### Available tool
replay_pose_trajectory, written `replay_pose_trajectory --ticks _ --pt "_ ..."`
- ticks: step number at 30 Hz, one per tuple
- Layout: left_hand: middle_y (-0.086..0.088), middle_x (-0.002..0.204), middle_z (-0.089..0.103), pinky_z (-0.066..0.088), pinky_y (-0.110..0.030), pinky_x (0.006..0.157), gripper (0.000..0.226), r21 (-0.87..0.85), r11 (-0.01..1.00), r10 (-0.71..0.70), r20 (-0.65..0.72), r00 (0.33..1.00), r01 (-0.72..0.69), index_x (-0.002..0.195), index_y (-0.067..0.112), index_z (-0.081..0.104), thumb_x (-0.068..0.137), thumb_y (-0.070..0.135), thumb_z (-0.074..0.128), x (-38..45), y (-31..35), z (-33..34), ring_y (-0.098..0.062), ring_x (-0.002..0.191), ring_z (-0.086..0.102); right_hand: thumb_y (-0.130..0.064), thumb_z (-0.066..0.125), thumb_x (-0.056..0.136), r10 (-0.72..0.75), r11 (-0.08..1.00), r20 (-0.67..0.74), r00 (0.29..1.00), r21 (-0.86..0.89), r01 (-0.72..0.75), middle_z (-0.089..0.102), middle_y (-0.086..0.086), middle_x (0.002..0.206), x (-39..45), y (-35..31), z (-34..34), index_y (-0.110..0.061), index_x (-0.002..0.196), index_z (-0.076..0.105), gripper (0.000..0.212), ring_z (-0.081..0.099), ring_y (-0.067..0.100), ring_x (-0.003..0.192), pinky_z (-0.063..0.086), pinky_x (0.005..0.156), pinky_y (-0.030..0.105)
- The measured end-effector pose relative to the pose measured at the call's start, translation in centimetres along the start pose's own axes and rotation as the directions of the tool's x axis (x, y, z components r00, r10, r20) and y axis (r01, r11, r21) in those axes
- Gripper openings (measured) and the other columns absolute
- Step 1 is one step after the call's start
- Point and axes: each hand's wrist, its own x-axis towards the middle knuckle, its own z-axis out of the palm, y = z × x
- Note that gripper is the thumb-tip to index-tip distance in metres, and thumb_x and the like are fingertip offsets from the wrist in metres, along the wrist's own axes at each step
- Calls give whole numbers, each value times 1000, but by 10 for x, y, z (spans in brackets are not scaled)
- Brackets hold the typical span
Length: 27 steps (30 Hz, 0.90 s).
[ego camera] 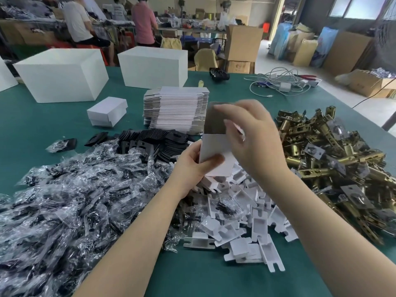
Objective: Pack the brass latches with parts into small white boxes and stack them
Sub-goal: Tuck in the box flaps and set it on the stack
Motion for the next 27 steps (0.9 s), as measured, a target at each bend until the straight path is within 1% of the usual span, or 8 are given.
replay_pose_trajectory --ticks 2,4,7,10,13,16,21,27 --pt "-21 109 68 56 -60 79 32 -6 1000 -2 11 1000 2 108 21 68 79 27 79 0 0 -1 -51 101 63 -8 57 84 -152 956 256 955 -208 208 57 14 131 12 -10 -3 -20 127 65 45 59 35 106 48 85 47" --pt "-17 106 71 55 -47 71 29 7 1000 -20 9 1000 20 107 23 68 80 26 77 -1 2 -1 -42 98 67 -6 60 84 -238 845 452 860 -340 413 46 6 149 23 -15 -7 -23 125 64 44 56 30 114 43 89 43" --pt "-17 106 71 51 -27 59 21 23 999 -43 18 999 42 97 34 69 78 29 77 -1 4 0 -45 95 68 -10 45 93 -295 791 554 778 -315 524 61 1 133 35 -8 -16 -19 117 67 34 55 26 115 43 89 41" --pt "-14 100 72 54 -27 54 17 23 999 -30 19 999 30 87 40 70 78 28 77 -1 4 0 -49 93 67 -7 49 91 -348 757 541 766 -320 570 70 4 108 33 -3 -17 -14 104 73 28 62 28 104 49 81 41" --pt "10 79 68 49 -19 56 18 44 999 0 29 1000 -1 83 41 69 80 24 76 -1 2 -1 -20 77 69 -3 66 81 -377 839 366 851 -253 481 73 8 100 18 1 -13 -8 100 76 22 68 31 101 54 80 40" --pt "18 69 63 43 -11 58 24 49 999 23 38 999 -25 78 41 69 81 18 73 -1 0 -1 1 65 56 -14 54 86 -312 898 316 896 -211 386 72 6 102 2 2 -8 -10 110 74 31 67 31 101 49 85 42" --pt "9 80 71 49 -15 63 19 42 998 42 28 999 -43 86 40 72 73 27 78 1 -2 -2 -3 76 64 -25 53 92 -40 994 61 997 -102 46 75 0 100 -20 -9 12 -12 101 77 28 66 27 104 37 99 38" --pt "3 88 72 50 -19 65 19 44 999 30 23 999 -31 88 38 73 72 32 81 1 -2 -3 -7 82 64 -15 71 88 169 985 -11 985 48 -169 68 9 98 -13 -17 20 -8 90 79 11 57 31 98 29 86 18"
